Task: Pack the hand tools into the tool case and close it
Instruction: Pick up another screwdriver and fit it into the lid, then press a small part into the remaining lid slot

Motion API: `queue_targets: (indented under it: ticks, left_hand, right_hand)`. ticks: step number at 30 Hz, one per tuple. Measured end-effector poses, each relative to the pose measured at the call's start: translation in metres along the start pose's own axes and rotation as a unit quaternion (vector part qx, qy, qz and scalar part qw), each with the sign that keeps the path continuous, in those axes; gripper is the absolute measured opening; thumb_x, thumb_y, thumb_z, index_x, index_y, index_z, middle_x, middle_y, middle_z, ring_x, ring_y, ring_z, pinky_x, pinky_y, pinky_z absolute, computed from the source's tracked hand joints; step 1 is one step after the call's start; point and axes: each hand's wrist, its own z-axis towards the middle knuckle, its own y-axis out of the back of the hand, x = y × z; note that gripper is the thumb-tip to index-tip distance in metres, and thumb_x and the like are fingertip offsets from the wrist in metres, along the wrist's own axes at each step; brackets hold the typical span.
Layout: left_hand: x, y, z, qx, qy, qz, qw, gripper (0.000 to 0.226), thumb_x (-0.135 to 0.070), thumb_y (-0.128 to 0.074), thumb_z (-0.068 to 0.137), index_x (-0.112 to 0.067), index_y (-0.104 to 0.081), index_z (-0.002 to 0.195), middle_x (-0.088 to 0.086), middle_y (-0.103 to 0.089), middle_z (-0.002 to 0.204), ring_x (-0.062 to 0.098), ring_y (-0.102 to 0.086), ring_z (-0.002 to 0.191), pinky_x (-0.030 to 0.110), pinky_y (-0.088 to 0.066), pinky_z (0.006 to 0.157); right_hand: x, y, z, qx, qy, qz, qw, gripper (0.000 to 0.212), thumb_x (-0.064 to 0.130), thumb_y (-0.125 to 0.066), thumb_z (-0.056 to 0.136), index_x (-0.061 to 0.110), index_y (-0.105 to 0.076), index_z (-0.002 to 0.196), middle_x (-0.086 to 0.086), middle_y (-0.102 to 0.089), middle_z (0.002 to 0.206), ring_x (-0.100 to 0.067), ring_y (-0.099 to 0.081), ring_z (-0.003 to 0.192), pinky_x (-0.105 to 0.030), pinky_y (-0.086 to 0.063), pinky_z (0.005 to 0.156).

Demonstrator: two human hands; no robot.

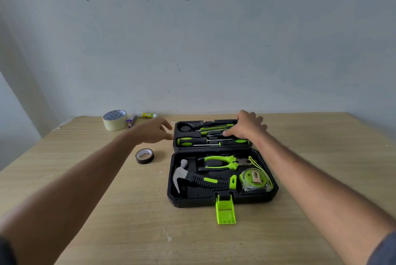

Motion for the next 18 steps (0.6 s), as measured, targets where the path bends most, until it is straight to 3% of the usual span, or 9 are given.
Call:
queue_targets:
  ticks: [3, 6, 9, 14, 16, 18]
  left_hand:
    - [0.020, 0.014, -0.012, -0.014, -0.030, 0.023, 0.999, 0.031, -0.030, -0.078, 0.086, -0.031, -0.067, 0.114, -0.002, -0.065, 0.114, 0.011, -0.062, 0.097, 0.024, -0.047, 0.078]
    - [0.041, 0.024, -0.025, 0.055, 0.008, 0.069, 0.996, 0.052, -0.044, -0.086, 0.074, -0.039, -0.061, 0.120, -0.012, -0.059, 0.117, 0.007, -0.059, 0.104, 0.027, -0.050, 0.088]
    - [0.058, 0.018, -0.036, 0.087, 0.035, 0.143, 0.985, 0.071, -0.057, -0.087, 0.064, -0.033, -0.059, 0.124, -0.014, -0.058, 0.118, 0.010, -0.057, 0.107, 0.031, -0.049, 0.095]
    - [0.071, 0.010, -0.038, 0.024, 0.011, 0.113, 0.993, 0.056, -0.049, -0.087, 0.071, -0.022, -0.067, 0.116, -0.008, -0.062, 0.113, 0.011, -0.057, 0.099, 0.028, -0.047, 0.085]
    - [0.070, 0.010, -0.031, -0.020, -0.010, 0.069, 0.997, 0.054, -0.045, -0.088, 0.071, -0.021, -0.068, 0.115, -0.008, -0.065, 0.112, 0.006, -0.058, 0.089, 0.025, -0.046, 0.076]
    - [0.062, 0.008, -0.023, -0.075, -0.029, 0.006, 0.997, 0.057, -0.038, -0.091, 0.069, -0.019, -0.066, 0.118, -0.007, -0.065, 0.113, 0.002, -0.058, 0.081, 0.021, -0.043, 0.069]
  right_hand:
    - [0.031, -0.010, -0.013, 0.012, 0.075, 0.028, 0.997, 0.071, 0.056, -0.084, 0.073, 0.022, -0.053, 0.128, -0.008, -0.048, 0.135, -0.034, -0.040, 0.129, -0.047, -0.039, 0.100]
    - [0.063, -0.029, -0.023, 0.036, 0.139, 0.068, 0.987, 0.061, 0.055, -0.082, 0.074, 0.026, -0.057, 0.122, -0.004, -0.051, 0.132, -0.032, -0.038, 0.130, -0.047, -0.041, 0.101]
    - [0.090, -0.048, -0.030, 0.045, 0.181, 0.084, 0.979, 0.058, 0.054, -0.083, 0.074, 0.027, -0.061, 0.120, -0.002, -0.056, 0.130, -0.031, -0.042, 0.129, -0.045, -0.042, 0.102]
    - [0.113, -0.064, -0.033, 0.072, 0.213, 0.104, 0.969, 0.044, 0.051, -0.084, 0.074, 0.031, -0.064, 0.108, 0.000, -0.063, 0.116, -0.029, -0.050, 0.120, -0.048, -0.047, 0.101]
    - [0.115, -0.064, -0.030, 0.076, 0.225, 0.116, 0.965, 0.033, 0.050, -0.084, 0.073, 0.035, -0.064, 0.095, 0.004, -0.066, 0.104, -0.028, -0.058, 0.112, -0.044, -0.051, 0.096]
    - [0.112, -0.060, -0.027, 0.080, 0.239, 0.134, 0.958, 0.026, 0.043, -0.083, 0.077, 0.032, -0.068, 0.095, 0.009, -0.064, 0.090, -0.023, -0.062, 0.102, -0.036, -0.053, 0.087]
